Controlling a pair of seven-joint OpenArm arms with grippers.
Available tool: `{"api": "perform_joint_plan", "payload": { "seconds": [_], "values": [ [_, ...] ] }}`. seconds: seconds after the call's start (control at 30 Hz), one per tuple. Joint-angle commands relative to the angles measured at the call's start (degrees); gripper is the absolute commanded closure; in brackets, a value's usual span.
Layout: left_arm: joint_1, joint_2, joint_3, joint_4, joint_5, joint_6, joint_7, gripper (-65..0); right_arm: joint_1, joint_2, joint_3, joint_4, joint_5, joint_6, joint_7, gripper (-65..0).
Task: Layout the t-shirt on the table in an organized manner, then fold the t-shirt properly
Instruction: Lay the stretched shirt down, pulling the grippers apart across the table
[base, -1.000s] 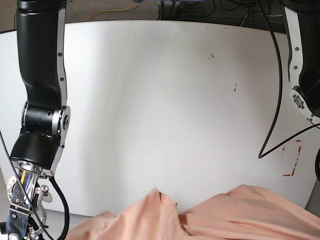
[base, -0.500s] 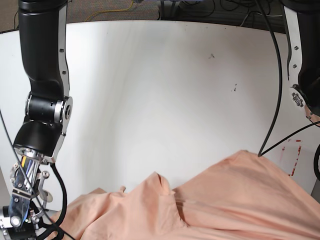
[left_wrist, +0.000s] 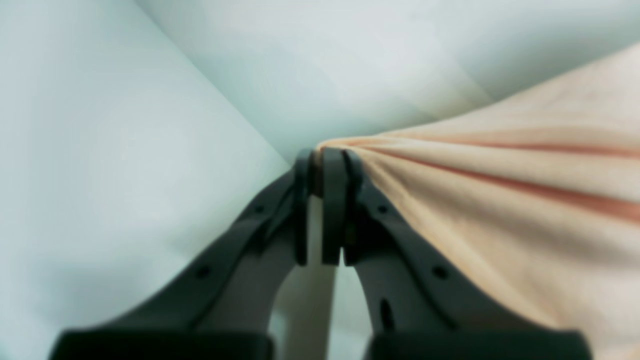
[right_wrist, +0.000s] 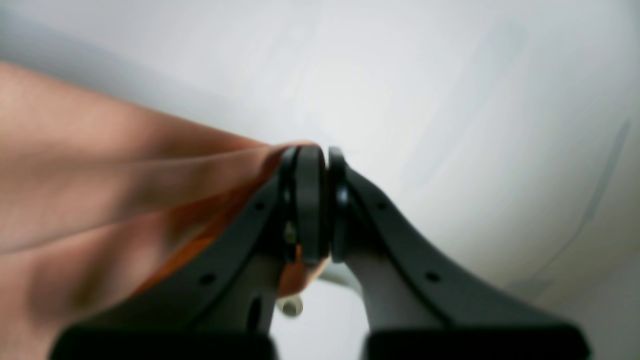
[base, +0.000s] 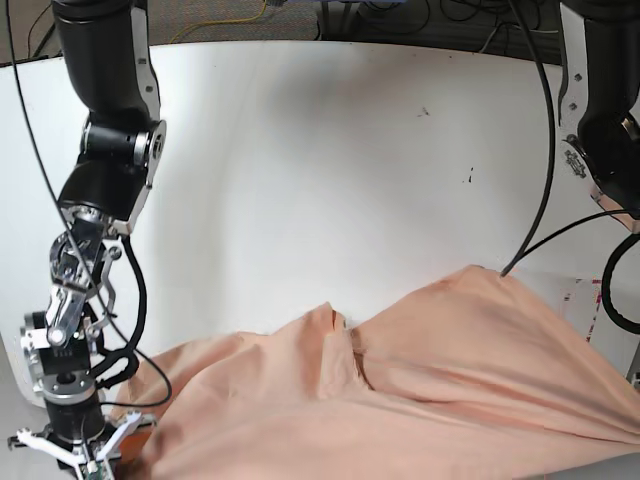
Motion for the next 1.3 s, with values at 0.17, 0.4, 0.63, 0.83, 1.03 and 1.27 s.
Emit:
{"api": "perform_joint_plan", "payload": {
  "seconds": [0.17,0.4,0.63,0.83,1.03,1.27],
  "values": [
    [6.6,-0.3,-0.7,4.3,-0.3,0.5,-1.5,0.0,-9.2,-2.0,3.1,7.2,0.2,-0.7,1.7,0.0],
    [15.8,-0.1,-1.3,8.0,-0.3,0.5,-1.5,0.0,-17.6,-4.8,6.6,10.5,0.2,2.4,1.7,0.0],
    [25.2,3.7,-7.9,9.6,-0.3,0.5,-1.7,0.0,-25.6,-7.3,9.8,13.6,0.2,4.6,1.7,0.0],
    [32.2,3.8,-12.5,9.6,0.0,0.5,-1.7,0.0,-33.1,-8.9,12.3,16.2,0.2,6.1,1.8,0.0],
    [38.8,3.8,-17.1,11.2,0.0,0.5,-1.8,0.0,-39.2,-10.2,14.4,17.3,0.2,8.0,1.9,0.0],
    [48.1,4.1,-20.5,13.2,-0.1,0.5,-1.8,0.0,-46.7,-12.6,16.6,18.8,0.1,9.4,2.0,0.0]
  ]
}}
